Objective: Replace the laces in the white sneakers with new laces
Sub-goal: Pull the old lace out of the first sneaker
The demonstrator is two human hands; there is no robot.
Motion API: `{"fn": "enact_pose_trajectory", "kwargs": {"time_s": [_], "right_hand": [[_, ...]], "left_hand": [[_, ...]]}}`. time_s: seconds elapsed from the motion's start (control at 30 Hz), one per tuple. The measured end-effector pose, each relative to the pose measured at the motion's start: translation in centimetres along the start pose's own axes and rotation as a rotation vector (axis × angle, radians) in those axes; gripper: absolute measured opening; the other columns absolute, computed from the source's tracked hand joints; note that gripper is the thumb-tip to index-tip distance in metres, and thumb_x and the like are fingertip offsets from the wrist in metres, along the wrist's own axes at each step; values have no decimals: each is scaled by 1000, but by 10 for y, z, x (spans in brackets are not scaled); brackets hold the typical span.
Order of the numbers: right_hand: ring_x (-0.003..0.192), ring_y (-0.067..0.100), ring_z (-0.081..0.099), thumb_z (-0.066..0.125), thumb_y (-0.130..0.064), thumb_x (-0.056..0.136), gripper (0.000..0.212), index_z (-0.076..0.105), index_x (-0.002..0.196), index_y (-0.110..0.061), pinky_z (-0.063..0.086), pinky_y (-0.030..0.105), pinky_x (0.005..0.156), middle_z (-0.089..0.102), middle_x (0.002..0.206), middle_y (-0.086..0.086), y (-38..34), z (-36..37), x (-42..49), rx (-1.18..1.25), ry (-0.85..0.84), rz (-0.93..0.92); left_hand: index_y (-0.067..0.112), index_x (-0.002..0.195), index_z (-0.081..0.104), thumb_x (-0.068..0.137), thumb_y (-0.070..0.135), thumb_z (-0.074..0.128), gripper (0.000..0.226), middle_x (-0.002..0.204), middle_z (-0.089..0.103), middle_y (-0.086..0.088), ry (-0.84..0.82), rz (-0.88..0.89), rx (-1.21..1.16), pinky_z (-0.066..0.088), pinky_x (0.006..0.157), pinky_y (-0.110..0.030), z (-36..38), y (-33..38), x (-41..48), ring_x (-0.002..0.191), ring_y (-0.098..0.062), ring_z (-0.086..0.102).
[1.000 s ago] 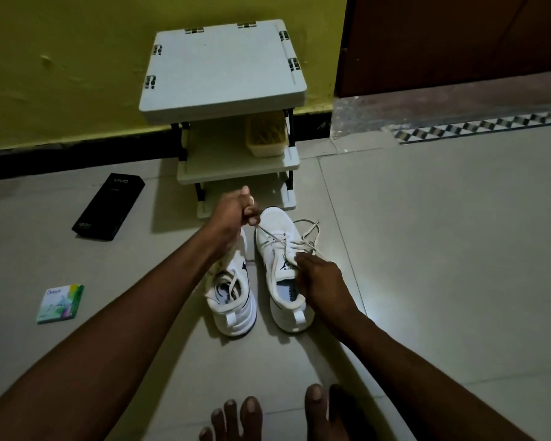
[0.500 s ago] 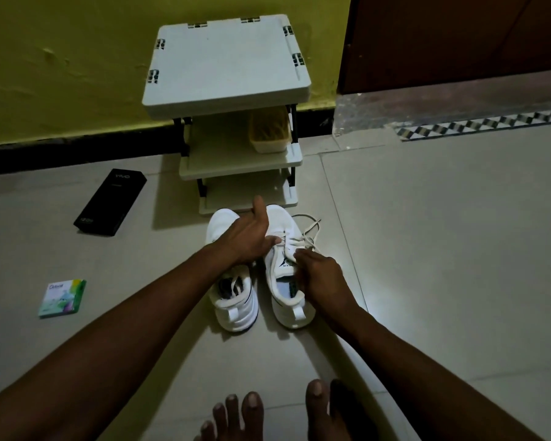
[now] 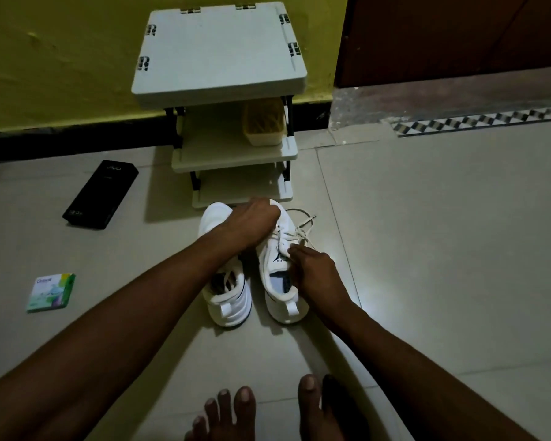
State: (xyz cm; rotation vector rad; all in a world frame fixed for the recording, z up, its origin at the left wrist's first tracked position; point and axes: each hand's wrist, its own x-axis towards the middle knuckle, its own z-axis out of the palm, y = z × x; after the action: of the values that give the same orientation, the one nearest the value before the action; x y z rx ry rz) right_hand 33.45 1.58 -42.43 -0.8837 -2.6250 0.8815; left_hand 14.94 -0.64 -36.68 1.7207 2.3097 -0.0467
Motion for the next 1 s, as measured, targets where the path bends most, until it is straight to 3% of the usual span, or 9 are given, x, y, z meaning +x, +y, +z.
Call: {"fn": "enact_pose_trajectory", "kwargs": {"time_s": [0.1, 0.17, 0.23, 0.43, 0.63, 0.77, 0.83, 0.93, 1.0], "right_hand": [[87, 27, 66, 54, -12, 74, 25, 66, 96, -11, 52, 39, 68, 69, 96, 2, -1, -1, -2, 13, 9, 32], [88, 24, 65, 61, -9, 75, 21, 67, 95, -12, 50, 34, 67, 70, 97, 1, -1, -1, -4, -7, 27, 46], [86, 25, 65, 58, -13, 76, 16, 65, 91, -13, 46, 33, 63, 69, 94, 1, -2, -2, -4, -7, 27, 52], [93, 26, 66, 59, -14, 85, 15, 66, 98, -14, 55, 41, 74, 70, 101, 1, -3, -2, -2, 0, 18, 76], [94, 27, 65, 59, -12, 81, 22, 67, 102, -16, 53, 40, 73, 70, 103, 1, -7, -4, -3, -36, 2, 77], [98, 27, 65, 61, -13, 83, 24, 68, 106, -15, 53, 39, 76, 70, 107, 2, -7, -5, -3, -44, 14, 75], [100, 28, 65, 62, -10, 81, 29, 68, 109, -14, 53, 38, 76, 71, 109, 3, -7, -5, -2, -43, 20, 80], [100, 28, 65, 64, -8, 80, 32, 69, 111, -12, 53, 37, 76, 71, 109, 5, -6, -5, -3, -37, 14, 84], [101, 25, 65, 65, -11, 83, 29, 68, 111, -14, 51, 34, 76, 70, 110, 1, -7, -5, -4, -36, 15, 92]], "left_hand": [[13, 92, 75, 97, 6, 56, 21, 96, 72, -4, 450, -364, -497, 48, 85, -35, -10, -9, 2, 94, -21, 64], [10, 86, 67, 105, 13, 47, 28, 85, 68, -5, 481, -574, -1292, 51, 78, -34, -15, -17, 5, 82, -21, 64], [10, 85, 56, 109, 15, 37, 31, 71, 58, -5, 419, -573, -1689, 54, 62, -35, -13, -20, -1, 62, -20, 58], [24, 122, 51, 105, 33, 49, 19, 95, 58, 5, 167, 163, -317, 46, 70, -34, 6, -22, -17, 87, -17, 57], [10, 103, 72, 93, 16, 64, 14, 112, 55, -8, 88, 101, 86, 50, 79, -41, 12, -18, -5, 110, -29, 50], [16, 95, 68, 95, 10, 62, 8, 106, 51, 0, 187, -8, -126, 37, 80, -33, 13, -16, -5, 108, -21, 49], [17, 89, 62, 103, 13, 52, 18, 102, 60, -2, 273, -158, -650, 44, 86, -37, 13, -14, -6, 103, -20, 58], [11, 83, 53, 111, 24, 37, 34, 69, 58, -10, 391, -412, -1667, 56, 59, -37, 4, 1, -10, 57, -22, 61], [15, 85, 48, 111, 30, 34, 34, 63, 43, 0, 486, -408, -1608, 38, 48, -24, 0, -2, -12, 48, -12, 41]]}}
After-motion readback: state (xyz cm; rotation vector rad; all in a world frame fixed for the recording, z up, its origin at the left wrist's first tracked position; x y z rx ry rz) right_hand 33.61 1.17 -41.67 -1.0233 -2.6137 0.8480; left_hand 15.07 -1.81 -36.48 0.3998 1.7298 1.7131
